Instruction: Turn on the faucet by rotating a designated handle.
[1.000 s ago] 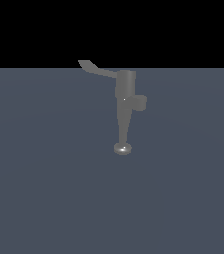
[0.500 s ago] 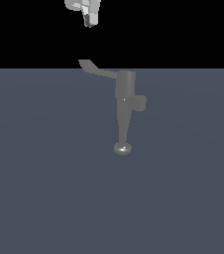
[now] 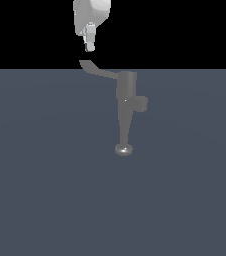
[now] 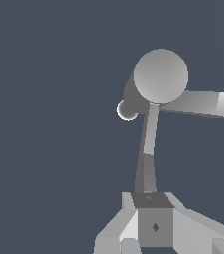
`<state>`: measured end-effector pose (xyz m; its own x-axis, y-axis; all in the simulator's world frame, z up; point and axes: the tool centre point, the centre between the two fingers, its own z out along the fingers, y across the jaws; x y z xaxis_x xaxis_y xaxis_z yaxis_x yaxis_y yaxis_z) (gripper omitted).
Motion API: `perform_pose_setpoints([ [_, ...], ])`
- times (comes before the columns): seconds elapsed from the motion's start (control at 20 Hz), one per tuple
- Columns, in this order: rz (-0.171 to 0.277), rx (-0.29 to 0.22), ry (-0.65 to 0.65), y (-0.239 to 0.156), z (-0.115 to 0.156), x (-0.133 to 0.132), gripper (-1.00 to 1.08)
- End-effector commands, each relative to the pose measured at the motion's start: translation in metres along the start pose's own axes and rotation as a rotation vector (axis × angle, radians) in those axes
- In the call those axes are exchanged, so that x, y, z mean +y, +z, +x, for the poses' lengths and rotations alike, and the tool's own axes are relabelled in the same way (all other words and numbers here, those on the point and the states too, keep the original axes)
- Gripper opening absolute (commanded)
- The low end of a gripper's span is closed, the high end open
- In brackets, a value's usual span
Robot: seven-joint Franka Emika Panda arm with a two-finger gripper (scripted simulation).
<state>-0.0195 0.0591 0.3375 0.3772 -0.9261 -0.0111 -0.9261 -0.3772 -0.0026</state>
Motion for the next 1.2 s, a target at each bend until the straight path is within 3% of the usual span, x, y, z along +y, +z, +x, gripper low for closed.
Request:
perform_pose_setpoints([
  [0.0,0.0,0.003,0.052,0.01,0.0,-0.009,-1.0],
  [0.65,-0.001,0.011,0.185,0.039,0.0,-0.031,-1.0],
  [1.15,-0.002,0.011,0.186,0.039,-0.002,-0.019,-1.0],
])
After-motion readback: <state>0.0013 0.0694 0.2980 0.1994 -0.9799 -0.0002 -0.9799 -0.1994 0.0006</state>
